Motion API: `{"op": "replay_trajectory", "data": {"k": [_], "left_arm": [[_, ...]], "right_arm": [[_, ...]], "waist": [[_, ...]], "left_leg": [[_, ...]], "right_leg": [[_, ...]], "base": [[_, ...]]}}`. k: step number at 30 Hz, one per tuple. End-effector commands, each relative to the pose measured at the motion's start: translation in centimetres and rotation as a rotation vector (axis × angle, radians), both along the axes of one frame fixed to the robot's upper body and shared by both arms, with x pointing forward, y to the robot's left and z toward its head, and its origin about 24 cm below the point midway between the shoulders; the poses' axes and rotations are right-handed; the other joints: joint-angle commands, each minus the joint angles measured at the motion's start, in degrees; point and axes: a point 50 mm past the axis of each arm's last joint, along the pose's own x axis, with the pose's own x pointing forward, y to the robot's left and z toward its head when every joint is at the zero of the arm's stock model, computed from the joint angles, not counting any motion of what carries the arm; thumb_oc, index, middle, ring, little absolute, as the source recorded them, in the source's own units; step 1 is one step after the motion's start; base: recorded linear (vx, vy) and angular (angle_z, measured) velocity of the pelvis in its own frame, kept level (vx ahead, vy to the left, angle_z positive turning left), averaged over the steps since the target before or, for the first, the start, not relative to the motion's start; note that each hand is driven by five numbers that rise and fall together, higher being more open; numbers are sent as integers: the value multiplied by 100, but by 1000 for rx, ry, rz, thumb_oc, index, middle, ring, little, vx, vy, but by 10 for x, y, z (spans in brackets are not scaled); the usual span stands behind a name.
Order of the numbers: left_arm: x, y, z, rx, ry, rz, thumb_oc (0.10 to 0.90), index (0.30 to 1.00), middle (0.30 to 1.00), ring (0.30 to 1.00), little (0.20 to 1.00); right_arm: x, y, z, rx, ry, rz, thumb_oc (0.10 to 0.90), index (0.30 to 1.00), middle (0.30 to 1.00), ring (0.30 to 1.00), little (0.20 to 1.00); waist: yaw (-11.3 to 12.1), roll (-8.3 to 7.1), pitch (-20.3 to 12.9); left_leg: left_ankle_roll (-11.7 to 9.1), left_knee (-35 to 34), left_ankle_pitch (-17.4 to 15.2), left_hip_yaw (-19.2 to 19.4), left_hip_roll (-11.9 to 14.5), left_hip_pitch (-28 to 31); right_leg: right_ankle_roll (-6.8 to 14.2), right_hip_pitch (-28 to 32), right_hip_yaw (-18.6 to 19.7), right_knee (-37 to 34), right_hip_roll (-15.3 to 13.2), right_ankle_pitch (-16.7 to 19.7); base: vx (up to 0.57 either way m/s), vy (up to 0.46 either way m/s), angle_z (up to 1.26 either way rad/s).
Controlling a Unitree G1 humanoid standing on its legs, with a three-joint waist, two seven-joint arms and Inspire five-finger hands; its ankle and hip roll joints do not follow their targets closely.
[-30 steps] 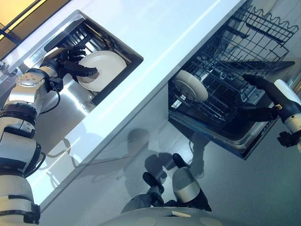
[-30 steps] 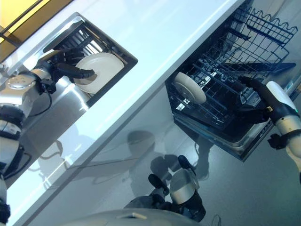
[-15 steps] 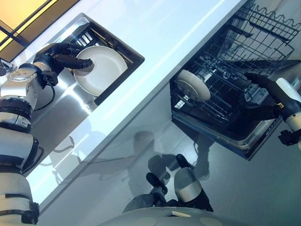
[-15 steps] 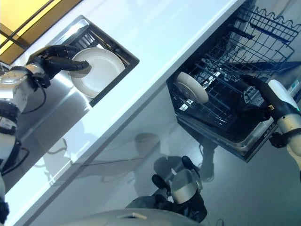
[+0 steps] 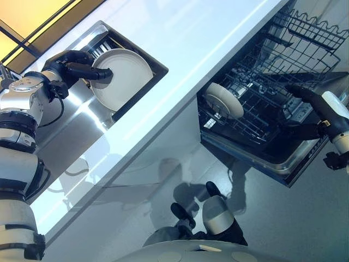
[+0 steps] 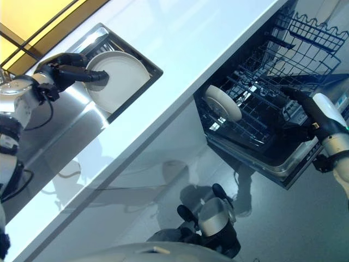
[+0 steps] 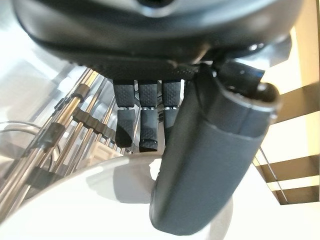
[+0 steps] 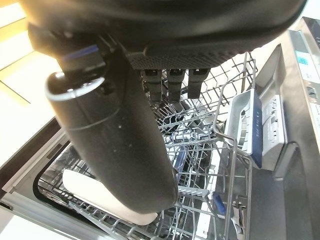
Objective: Pick up plates and place into dishwasher.
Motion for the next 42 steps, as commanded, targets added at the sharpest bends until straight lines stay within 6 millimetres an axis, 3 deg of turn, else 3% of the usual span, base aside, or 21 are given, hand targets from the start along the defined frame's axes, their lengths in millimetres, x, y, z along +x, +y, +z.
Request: {"op": "replay_trajectory", "data": {"k": [1,8,14,24,39,40,41,42], "left_arm": [[-1,-1,24,-11,-97,-44,100,300,300,300,200],[-1,-5,40,-84,-188,-50,100,300,300,300,200],[0,-11,58,-182,-267,-52,100,300,300,300,200],[-5,1,71,-300,-362,35,100,300,300,300,200],[-13,14,51,-225,-287,48,100,300,300,300,200],[-13,15,50,-214,-277,47,380,540,540,540,480],[-13,15,49,-194,-268,48,800,900,900,900,900],[-13,16,48,-179,-264,47,800,900,900,900,900]], "right_arm": [[-4,7,48,-38,-263,41,800,900,900,900,900],[-7,9,44,-21,-274,47,800,900,900,900,900],[-10,11,40,16,-289,51,800,900,900,900,900],[-16,12,34,44,-295,52,800,900,900,900,900],[-20,15,29,56,-292,46,800,900,900,900,900],[-20,15,29,57,-292,47,800,900,900,900,900],[-20,15,30,59,-291,48,800,900,900,900,900],[-20,15,31,60,-291,50,800,900,900,900,900]], "waist": [[142,-135,-973],[181,-180,-1116],[237,-306,-1333],[283,-494,-1613],[431,-591,-1784],[435,-592,-1781],[437,-594,-1782],[435,-594,-1786]], "left_leg": [[-66,382,-708,152,-254,89],[-80,302,-681,132,-243,155],[-91,232,-665,127,-202,210],[-91,151,-644,45,-156,261],[-71,29,-593,-133,-152,284],[-71,30,-590,-133,-150,284],[-72,28,-585,-141,-151,283],[-73,27,-581,-145,-152,280]], "right_leg": [[355,-503,-122,320,334,-171],[369,-432,-126,245,369,-138],[375,-362,-152,167,431,-96],[370,-280,-110,56,520,-64],[397,-251,-133,28,539,-46],[399,-249,-139,27,538,-42],[400,-250,-142,23,540,-31],[401,-253,-141,19,541,-25]], "base": [[-36,-8,0],[-54,0,1],[-75,-13,5],[-61,-1,0],[-32,-2,3],[-17,-13,3],[-14,-10,5],[-13,-8,6]]}}
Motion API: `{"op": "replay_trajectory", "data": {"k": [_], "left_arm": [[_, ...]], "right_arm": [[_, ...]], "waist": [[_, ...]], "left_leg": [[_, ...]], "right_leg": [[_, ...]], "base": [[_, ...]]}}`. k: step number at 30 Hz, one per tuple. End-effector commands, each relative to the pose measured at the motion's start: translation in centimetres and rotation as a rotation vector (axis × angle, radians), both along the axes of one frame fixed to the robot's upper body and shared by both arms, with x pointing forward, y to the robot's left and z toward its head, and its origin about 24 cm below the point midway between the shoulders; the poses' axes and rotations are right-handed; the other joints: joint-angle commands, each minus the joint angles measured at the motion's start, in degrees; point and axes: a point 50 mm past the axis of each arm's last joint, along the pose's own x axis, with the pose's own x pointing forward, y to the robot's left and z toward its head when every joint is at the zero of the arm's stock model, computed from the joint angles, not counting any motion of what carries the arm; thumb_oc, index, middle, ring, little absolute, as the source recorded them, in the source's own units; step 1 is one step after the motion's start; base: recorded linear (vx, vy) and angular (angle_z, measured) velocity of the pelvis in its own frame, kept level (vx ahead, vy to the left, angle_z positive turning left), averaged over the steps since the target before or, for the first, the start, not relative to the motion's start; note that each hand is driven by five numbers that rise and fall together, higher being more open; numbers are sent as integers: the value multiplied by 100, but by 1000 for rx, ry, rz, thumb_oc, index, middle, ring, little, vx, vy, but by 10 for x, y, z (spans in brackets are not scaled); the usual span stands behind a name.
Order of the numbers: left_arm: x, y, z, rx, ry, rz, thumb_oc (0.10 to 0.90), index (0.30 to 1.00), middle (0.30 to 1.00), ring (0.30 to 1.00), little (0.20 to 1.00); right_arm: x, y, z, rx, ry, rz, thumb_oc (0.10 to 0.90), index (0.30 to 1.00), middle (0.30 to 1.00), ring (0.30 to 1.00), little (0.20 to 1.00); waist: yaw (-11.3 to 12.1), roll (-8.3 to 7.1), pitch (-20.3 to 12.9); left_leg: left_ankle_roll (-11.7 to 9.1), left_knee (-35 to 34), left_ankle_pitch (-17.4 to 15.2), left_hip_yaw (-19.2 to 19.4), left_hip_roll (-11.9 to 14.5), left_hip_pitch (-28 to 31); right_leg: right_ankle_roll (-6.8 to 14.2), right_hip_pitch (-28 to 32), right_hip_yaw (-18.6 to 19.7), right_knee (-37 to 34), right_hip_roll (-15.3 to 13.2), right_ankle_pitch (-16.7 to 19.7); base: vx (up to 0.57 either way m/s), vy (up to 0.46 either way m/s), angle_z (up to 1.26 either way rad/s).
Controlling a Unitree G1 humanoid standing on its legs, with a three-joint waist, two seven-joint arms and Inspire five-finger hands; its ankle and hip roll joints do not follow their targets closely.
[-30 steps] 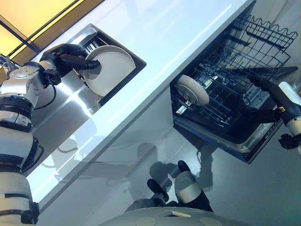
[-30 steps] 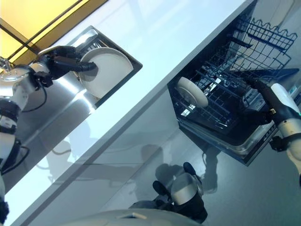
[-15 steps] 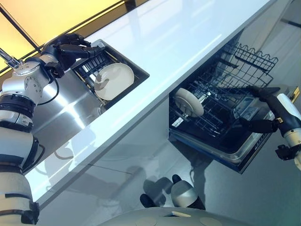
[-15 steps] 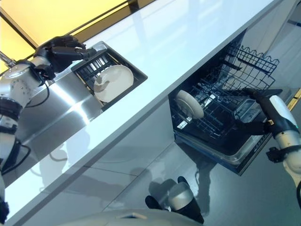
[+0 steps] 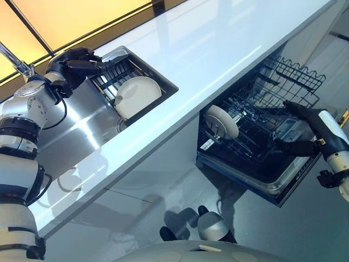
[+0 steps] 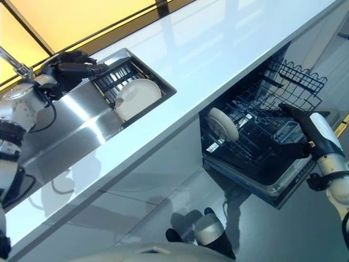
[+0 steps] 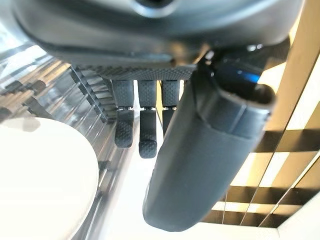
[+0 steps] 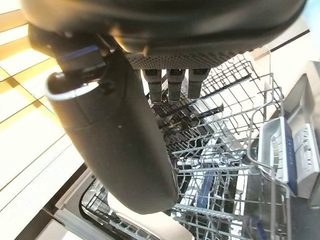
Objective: Pick up plates and place into dishwasher.
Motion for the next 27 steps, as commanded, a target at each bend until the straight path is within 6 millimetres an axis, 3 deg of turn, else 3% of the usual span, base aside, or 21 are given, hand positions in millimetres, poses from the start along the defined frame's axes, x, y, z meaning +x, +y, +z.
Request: {"op": "replay_trajectory", "data": {"k": [1,5,9,13,14,15,16,17,19,20,21,24,25,27], "left_arm": [[-11,23,54,39,-191,62,800,900,900,900,900],[-9,19,54,44,-190,47,800,900,900,900,900],[-5,11,50,40,-178,32,800,900,900,900,900],[-5,10,43,44,-166,20,800,900,900,900,900],[-4,8,38,41,-164,8,800,900,900,900,900],[-5,8,37,41,-164,7,800,900,900,900,900],[-5,6,32,28,-172,-8,800,900,900,900,900],[-5,4,30,31,-176,-22,800,900,900,900,900],[-5,4,30,31,-176,-22,800,900,900,900,900],[-6,1,27,35,-188,-32,800,900,900,900,900],[-8,1,24,38,-188,-19,800,900,900,900,900],[-13,10,18,47,-171,-6,800,900,900,900,900],[-17,15,13,62,-163,8,800,900,900,900,900],[-20,17,14,57,-160,11,800,900,900,900,900]], "right_arm": [[4,8,64,-39,-310,63,800,900,900,900,900],[6,11,63,-42,-301,86,800,900,900,900,900],[13,20,64,-50,-295,135,800,900,900,900,900],[17,22,67,-58,-288,148,800,900,900,900,900],[18,22,68,-66,-284,145,800,900,900,900,900],[18,22,69,-68,-282,145,800,900,900,900,900],[18,22,71,-80,-279,139,800,900,900,900,900],[17,21,71,-83,-278,133,800,900,900,900,900],[17,21,71,-83,-278,133,800,900,900,900,900],[13,20,72,-82,-280,133,800,900,900,900,900],[13,19,71,-81,-283,142,800,900,900,900,900],[17,20,69,-85,-281,155,800,900,900,900,900],[25,26,70,-92,-281,175,800,900,900,900,900],[33,30,74,-101,-279,178,800,900,900,900,900]], "waist": [[131,24,-719],[147,19,-722],[235,12,-669],[282,-33,-637],[314,-125,-620],[318,-143,-615],[368,-303,-519],[401,-371,-430],[393,-364,-431],[459,-464,-179],[533,-478,-23],[694,-415,165],[929,-364,261],[1071,-349,267]], "left_leg": [[-123,54,-611,89,-167,327],[-119,58,-602,130,-147,322],[-96,102,-622,226,-68,341],[-79,438,-739,92,-27,264],[-93,1032,-942,98,52,145],[-101,1183,-1006,103,80,91],[-213,2301,-952,96,293,-272],[-297,2830,-828,17,426,-528],[-309,2880,-842,2,445,-559],[-322,3232,-668,-265,453,-946],[-214,2745,-484,-347,262,-1050],[-353,2199,-6,-738,24,-1380],[-438,1737,308,-1113,-188,-1729],[-368,1446,192,-1141,-275,-1716]], "right_leg": [[405,-334,31,59,532,-24],[400,-356,-18,87,530,-33],[346,-404,-265,378,510,-248],[226,-431,-238,712,584,-483],[113,-451,-279,908,544,-595],[86,-461,-290,953,532,-620],[-101,-448,-406,1189,463,-685],[-197,-439,-464,1324,461,-735],[-206,-449,-475,1336,471,-743],[-273,-407,-393,1549,482,-786],[-247,-439,-251,1551,497,-640],[-210,-270,101,1353,615,-611],[-178,-98,437,1082,721,-507],[-125,3,558,878,702,-445]], "base": [[-22,-10,8],[-23,-13,4],[-39,-53,0],[-2,-88,-3],[17,-86,0],[38,-172,2],[40,-161,3],[34,-149,3],[27,-32,5],[37,95,17],[81,165,14],[129,201,-32],[185,212,-53],[143,191,-92]]}}
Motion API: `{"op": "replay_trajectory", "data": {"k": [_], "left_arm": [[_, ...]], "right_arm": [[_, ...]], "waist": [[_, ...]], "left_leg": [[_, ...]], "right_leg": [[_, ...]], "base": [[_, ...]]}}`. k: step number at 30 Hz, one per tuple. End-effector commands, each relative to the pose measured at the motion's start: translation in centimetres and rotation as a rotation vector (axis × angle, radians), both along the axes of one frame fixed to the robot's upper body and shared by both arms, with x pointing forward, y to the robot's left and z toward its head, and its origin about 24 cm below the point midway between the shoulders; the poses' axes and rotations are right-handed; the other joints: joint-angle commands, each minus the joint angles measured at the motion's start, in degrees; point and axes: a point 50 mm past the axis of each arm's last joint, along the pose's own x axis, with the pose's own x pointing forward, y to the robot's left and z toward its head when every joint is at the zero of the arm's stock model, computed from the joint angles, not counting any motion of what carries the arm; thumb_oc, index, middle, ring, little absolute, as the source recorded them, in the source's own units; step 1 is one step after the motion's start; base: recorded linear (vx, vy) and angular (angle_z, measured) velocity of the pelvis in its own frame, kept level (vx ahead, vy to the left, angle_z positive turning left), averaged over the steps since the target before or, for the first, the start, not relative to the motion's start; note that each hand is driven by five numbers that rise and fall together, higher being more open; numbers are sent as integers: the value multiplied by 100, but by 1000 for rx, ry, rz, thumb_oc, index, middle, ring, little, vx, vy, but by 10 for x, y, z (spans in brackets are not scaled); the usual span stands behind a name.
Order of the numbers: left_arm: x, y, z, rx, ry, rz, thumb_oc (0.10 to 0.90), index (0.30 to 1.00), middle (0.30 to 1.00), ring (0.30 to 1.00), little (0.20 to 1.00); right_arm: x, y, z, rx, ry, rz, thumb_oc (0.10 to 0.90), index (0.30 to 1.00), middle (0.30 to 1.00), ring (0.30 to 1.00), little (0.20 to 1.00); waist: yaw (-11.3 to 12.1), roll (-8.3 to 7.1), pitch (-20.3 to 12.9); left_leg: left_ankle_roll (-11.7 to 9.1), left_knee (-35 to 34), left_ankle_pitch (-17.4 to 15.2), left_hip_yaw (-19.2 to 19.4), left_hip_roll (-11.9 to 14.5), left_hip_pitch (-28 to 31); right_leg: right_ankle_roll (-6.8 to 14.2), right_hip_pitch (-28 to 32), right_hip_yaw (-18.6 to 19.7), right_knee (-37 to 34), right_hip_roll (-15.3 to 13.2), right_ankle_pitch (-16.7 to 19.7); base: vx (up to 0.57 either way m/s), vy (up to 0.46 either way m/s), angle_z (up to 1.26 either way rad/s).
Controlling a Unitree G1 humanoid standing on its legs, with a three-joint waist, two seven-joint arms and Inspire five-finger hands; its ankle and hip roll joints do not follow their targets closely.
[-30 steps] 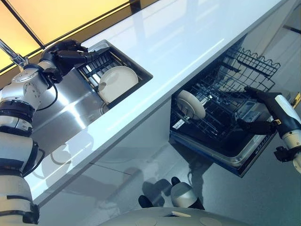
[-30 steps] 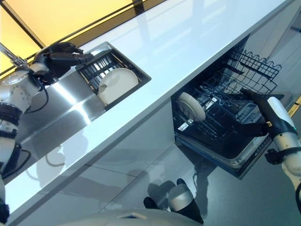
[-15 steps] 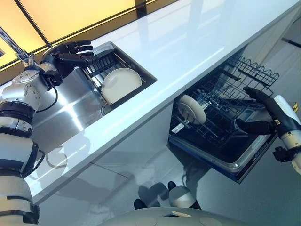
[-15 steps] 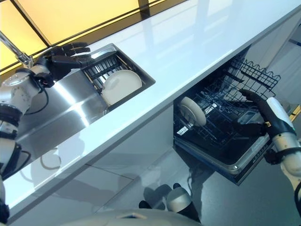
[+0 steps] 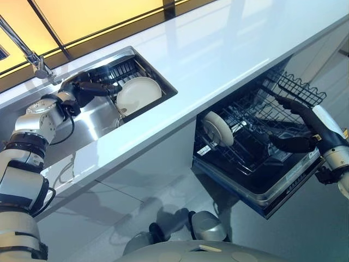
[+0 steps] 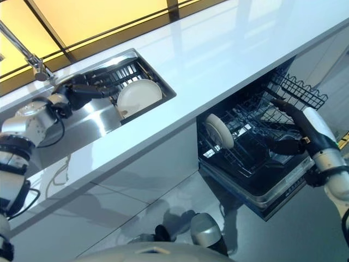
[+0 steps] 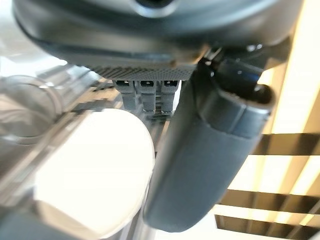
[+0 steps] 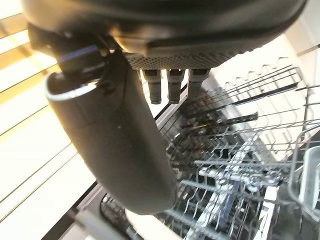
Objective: Pick up plates and place into dishwasher.
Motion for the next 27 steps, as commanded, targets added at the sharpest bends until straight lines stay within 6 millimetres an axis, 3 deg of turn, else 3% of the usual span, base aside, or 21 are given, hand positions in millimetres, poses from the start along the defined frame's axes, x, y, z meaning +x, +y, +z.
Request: {"op": "replay_trajectory", "data": {"k": [1,5,7,10,13,15,18,24,27], "left_arm": [[-5,17,70,-14,-299,35,800,900,900,900,900],[-15,27,58,-11,-245,43,800,900,900,900,900],[-23,37,56,-4,-240,101,800,900,900,900,900],[-28,42,49,1,-255,121,800,900,900,900,900],[-26,41,55,16,-284,136,800,900,900,900,900],[-19,34,80,27,-382,158,800,900,900,900,900],[-16,28,97,55,-448,171,800,900,900,900,900],[-15,24,99,86,-427,135,800,900,900,900,900],[-14,23,90,93,-390,112,800,900,900,900,900]], "right_arm": [[21,24,63,-72,-252,124,800,900,900,900,900],[22,29,62,-68,-239,138,800,900,900,900,900],[27,38,62,-51,-233,194,800,900,900,900,900],[30,45,56,-52,-215,207,800,900,900,900,900],[33,47,56,-63,-224,202,800,900,900,900,900],[44,50,59,-51,-271,185,800,900,900,900,900],[48,55,63,-47,-294,179,800,900,900,900,900],[46,54,63,-38,-287,182,800,900,900,900,900],[46,53,57,-45,-259,179,800,900,900,900,900]], "waist": [[178,109,-160],[329,271,-192],[493,264,-204],[546,247,-198],[491,240,-75],[507,218,160],[541,189,212],[521,215,125],[495,268,86]], "left_leg": [[406,-330,732,293,17,-472],[464,-870,744,266,-82,-169],[489,-1178,743,529,-74,46],[472,-1371,809,545,-91,144],[481,-1428,804,470,-127,214],[495,-1512,808,510,-80,207],[514,-1567,805,494,-58,179],[567,-1615,714,461,-46,328],[599,-1612,642,443,-56,460]], "right_leg": [[500,623,-254,-602,344,233],[641,688,-303,-786,264,296],[725,691,-788,-920,143,277],[783,484,-816,-1268,78,609],[845,256,-808,-1440,-14,901],[868,33,-918,-1406,-42,922],[911,-30,-991,-1495,-70,976],[906,12,-1046,-1469,-67,909],[880,45,-1041,-1394,-47,843]], "base": [[181,250,-94],[187,244,-48],[82,137,-77],[83,77,-102],[6,24,-14],[-86,-25,-15],[-50,-58,10],[65,-30,14],[119,13,-1]]}}
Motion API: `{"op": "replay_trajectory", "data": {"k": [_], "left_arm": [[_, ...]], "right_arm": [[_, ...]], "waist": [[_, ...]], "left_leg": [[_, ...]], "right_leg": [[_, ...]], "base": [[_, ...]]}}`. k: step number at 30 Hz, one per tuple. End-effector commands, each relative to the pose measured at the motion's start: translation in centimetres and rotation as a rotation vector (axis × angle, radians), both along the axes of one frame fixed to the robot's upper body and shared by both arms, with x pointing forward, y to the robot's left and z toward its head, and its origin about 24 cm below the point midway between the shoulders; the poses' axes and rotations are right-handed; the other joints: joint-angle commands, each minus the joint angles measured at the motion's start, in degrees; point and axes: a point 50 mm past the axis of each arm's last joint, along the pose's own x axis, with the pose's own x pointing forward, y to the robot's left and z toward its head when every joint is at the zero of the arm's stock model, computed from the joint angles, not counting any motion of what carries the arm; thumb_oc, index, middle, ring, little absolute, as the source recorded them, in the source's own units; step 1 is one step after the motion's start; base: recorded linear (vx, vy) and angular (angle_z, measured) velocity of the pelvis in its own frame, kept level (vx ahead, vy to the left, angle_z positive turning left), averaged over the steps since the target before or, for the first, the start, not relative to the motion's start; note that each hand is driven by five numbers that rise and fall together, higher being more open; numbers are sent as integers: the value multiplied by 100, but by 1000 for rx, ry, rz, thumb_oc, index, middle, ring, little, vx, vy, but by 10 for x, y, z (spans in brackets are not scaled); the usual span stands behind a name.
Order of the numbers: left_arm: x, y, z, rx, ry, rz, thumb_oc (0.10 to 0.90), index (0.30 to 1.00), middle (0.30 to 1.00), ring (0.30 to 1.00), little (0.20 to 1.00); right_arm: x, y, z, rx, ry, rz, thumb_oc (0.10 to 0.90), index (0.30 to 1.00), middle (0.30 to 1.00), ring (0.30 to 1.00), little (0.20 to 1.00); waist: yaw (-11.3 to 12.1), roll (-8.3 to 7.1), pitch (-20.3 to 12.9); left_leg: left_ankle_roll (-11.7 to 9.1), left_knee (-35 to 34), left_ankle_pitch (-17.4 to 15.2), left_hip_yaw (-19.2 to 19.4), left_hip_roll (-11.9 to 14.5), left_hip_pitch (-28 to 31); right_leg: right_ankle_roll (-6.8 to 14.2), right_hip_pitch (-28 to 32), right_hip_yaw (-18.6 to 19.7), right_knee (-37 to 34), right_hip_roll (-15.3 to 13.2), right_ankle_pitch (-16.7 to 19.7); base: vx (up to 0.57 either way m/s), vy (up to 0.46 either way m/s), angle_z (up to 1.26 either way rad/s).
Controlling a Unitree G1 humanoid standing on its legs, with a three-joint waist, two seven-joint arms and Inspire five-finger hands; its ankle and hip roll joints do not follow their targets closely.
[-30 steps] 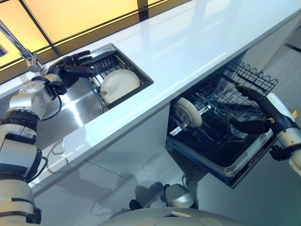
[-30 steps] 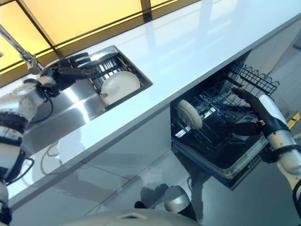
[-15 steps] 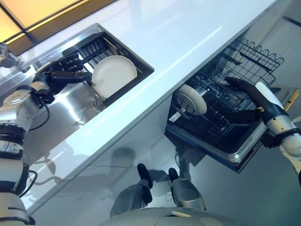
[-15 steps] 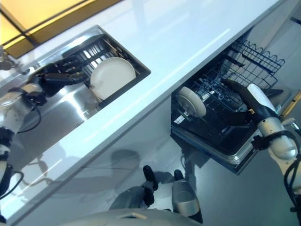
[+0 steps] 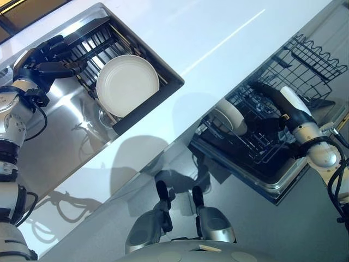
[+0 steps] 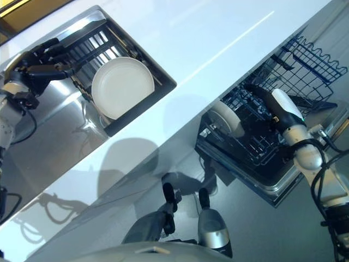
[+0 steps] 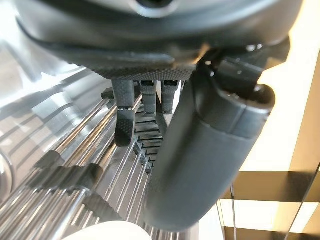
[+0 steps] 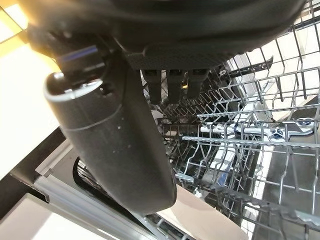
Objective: Pick up plates and place into dishwasher.
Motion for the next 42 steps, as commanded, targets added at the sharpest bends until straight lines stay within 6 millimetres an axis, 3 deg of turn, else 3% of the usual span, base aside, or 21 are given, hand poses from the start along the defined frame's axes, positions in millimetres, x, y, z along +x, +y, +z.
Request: {"op": "replay_trajectory", "data": {"k": [1,17,30,35,42], "left_arm": [[9,-19,29,57,-107,-96,800,900,900,900,900],[19,-37,12,15,-16,-254,800,900,900,900,900],[30,-56,14,52,14,-331,800,900,900,900,900],[31,-63,14,106,38,-365,800,900,900,900,900],[31,-66,30,189,17,-353,800,900,900,900,900]], "right_arm": [[0,4,50,-30,-229,32,800,900,900,900,900],[8,6,61,-82,-249,17,800,900,900,900,900],[14,11,70,-87,-286,11,800,900,900,900,900],[14,11,70,-80,-291,12,800,900,900,900,900],[10,8,68,-79,-289,15,800,900,900,900,900]], "waist": [[-168,107,-404],[-311,45,-80],[-401,-28,181],[-427,1,197],[-494,147,125]], "left_leg": [[-348,62,-436,-5,-131,214],[-243,33,-570,175,-121,268],[-213,19,-607,326,-84,230],[-205,14,-632,326,-89,293],[-216,31,-689,303,-110,485]], "right_leg": [[279,-322,-59,301,193,134],[378,-705,-7,568,159,146],[450,-915,-47,715,99,150],[456,-884,-58,719,98,149],[458,-727,-77,743,92,98]], "base": [[73,17,3],[9,21,1],[-4,-1,-1],[0,-6,0],[13,-17,-1]]}}
